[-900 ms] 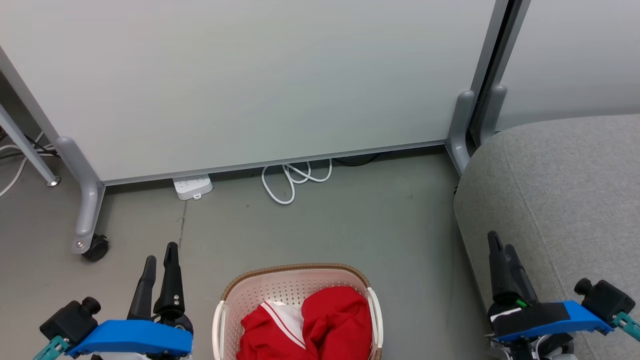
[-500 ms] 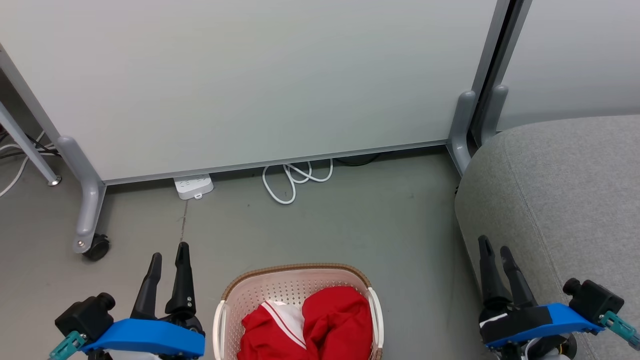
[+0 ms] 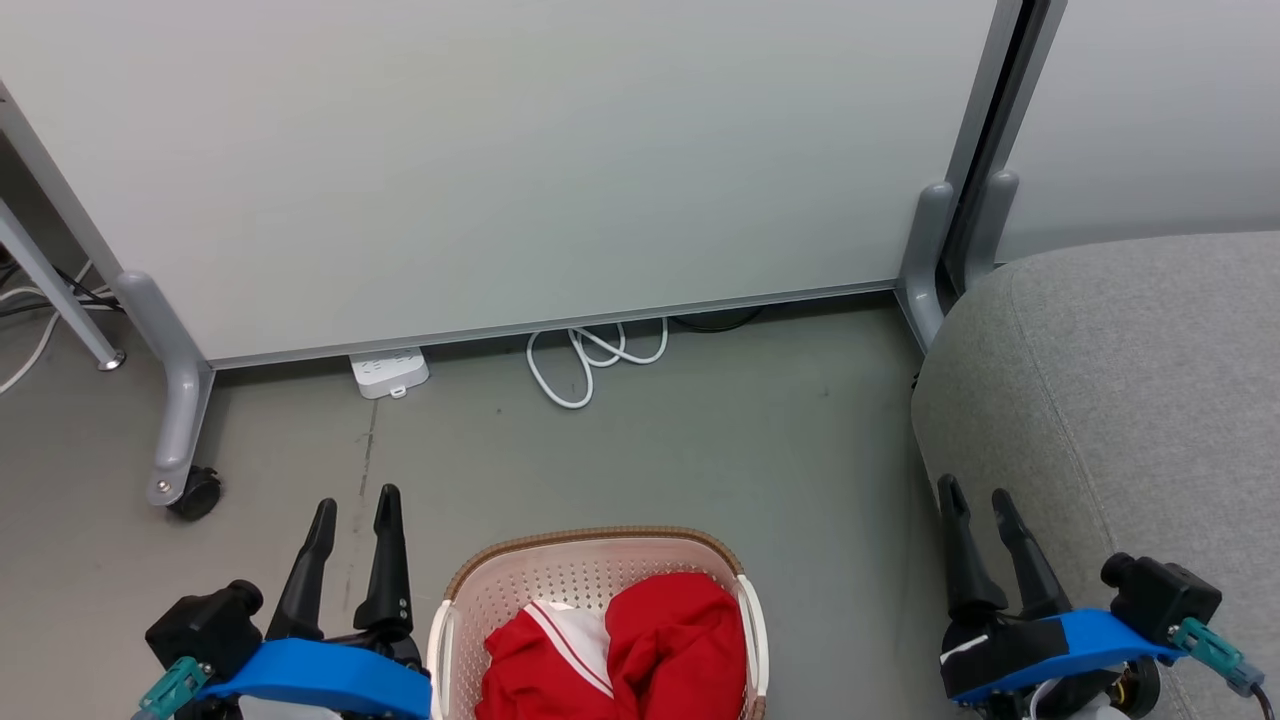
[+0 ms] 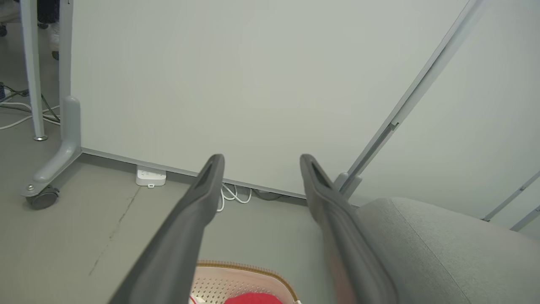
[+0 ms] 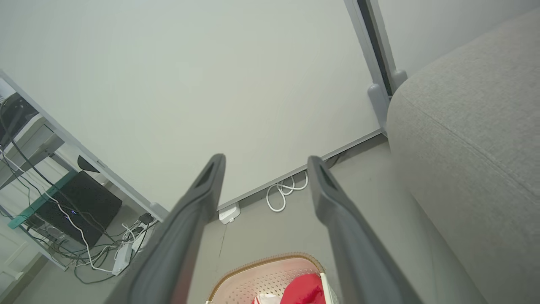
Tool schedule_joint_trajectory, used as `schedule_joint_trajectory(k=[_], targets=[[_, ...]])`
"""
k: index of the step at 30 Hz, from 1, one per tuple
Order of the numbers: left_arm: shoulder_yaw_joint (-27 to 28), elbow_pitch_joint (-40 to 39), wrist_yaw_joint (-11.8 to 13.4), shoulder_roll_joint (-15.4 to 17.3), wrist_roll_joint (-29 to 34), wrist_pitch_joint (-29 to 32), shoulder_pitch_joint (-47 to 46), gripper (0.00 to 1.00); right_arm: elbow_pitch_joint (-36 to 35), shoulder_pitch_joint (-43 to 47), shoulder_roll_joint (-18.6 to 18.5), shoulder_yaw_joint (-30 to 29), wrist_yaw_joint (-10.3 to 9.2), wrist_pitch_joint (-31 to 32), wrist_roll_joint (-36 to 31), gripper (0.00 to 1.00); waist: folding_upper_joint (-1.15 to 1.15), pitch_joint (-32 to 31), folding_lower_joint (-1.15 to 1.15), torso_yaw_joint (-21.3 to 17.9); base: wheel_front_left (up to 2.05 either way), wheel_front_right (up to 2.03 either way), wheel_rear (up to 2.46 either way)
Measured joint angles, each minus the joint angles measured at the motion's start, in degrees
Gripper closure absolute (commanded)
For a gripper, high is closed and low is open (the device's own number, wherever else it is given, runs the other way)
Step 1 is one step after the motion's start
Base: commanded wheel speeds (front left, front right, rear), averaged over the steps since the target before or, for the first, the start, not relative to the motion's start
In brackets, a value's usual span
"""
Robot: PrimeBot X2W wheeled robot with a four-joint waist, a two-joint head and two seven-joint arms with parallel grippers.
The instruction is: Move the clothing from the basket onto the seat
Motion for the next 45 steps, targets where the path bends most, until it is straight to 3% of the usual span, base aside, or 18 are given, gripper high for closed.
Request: schedule_joint_trajectory(k=[45], targets=[[-3.18, 1.77, 1.1, 0.27, 19.84, -5.35, -0.6, 0.0, 2.55, -0.68, -0.05, 2.36, 0.01, -5.48, -20.97, 0.0, 0.0, 0.25, 0.0, 0.41, 0.0, 0.0, 0.0]])
